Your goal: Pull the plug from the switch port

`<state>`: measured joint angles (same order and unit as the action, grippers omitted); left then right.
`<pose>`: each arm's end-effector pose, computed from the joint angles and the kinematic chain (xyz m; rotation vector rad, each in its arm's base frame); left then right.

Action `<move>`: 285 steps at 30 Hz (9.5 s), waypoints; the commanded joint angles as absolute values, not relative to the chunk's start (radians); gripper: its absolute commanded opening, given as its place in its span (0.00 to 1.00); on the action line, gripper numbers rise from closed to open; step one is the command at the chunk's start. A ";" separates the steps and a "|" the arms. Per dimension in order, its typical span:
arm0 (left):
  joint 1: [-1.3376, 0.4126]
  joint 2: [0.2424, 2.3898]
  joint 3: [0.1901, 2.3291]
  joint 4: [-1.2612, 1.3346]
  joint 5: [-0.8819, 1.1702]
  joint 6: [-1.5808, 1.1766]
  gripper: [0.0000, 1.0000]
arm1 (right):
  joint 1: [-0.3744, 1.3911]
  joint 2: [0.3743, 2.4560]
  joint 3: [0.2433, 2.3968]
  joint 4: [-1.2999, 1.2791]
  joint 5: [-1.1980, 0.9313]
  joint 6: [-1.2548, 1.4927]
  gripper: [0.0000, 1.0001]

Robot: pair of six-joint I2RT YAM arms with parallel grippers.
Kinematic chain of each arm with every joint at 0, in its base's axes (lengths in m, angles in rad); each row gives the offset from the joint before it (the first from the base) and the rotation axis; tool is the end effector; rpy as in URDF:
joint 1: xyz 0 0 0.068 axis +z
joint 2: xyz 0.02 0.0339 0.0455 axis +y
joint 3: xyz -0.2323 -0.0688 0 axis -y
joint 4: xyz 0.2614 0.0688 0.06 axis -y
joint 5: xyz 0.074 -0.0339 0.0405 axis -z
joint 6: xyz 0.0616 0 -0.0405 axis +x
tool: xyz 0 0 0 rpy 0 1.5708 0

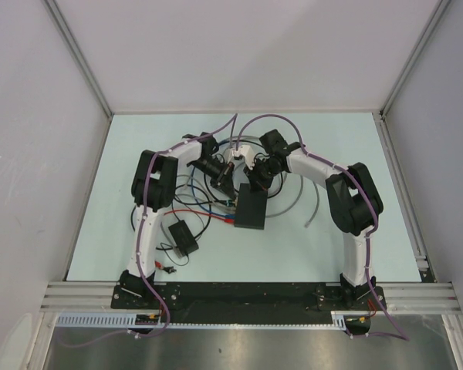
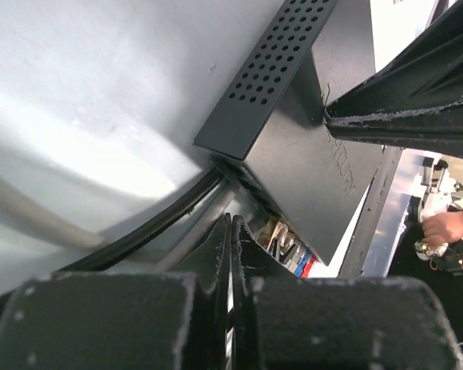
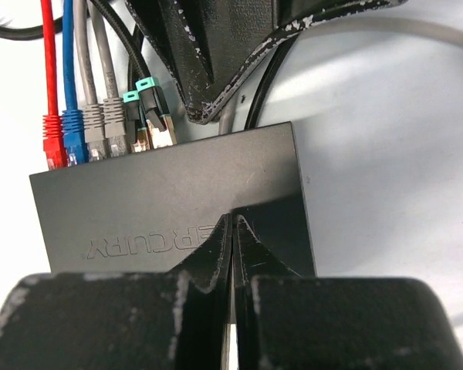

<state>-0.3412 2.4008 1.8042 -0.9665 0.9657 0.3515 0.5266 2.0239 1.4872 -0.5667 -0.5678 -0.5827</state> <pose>0.3998 -0.1957 0.0640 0.9463 2.6057 -1.4532 0.3583 0.2466 0.1278 -1.5049 2.0903 0.7323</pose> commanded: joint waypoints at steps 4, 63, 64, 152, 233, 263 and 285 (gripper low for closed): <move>-0.327 2.424 1.905 -1.020 0.884 0.393 0.13 | 0.555 2.089 1.433 -0.721 -0.545 -0.577 0.00; -0.319 2.529 1.983 -1.333 1.048 0.678 0.00 | 0.561 2.083 1.433 -0.733 -0.517 -0.577 0.00; -0.319 2.533 1.997 -1.333 1.048 0.675 0.00 | 0.561 2.083 1.433 -0.733 -0.517 -0.577 0.00; -0.279 1.637 1.017 -0.644 0.526 0.710 0.37 | 0.543 2.125 1.470 -0.729 -0.511 -0.545 0.00; -0.302 2.133 1.611 -0.756 1.023 0.374 0.53 | 0.526 2.085 1.483 -0.819 -0.552 -0.526 0.00; -0.364 2.382 1.793 -1.149 1.089 0.662 0.46 | 0.515 2.075 1.451 -0.788 -0.557 -0.499 0.00; -0.360 2.460 1.851 -1.195 1.098 0.635 0.40 | 0.512 2.080 1.451 -0.781 -0.563 -0.494 0.00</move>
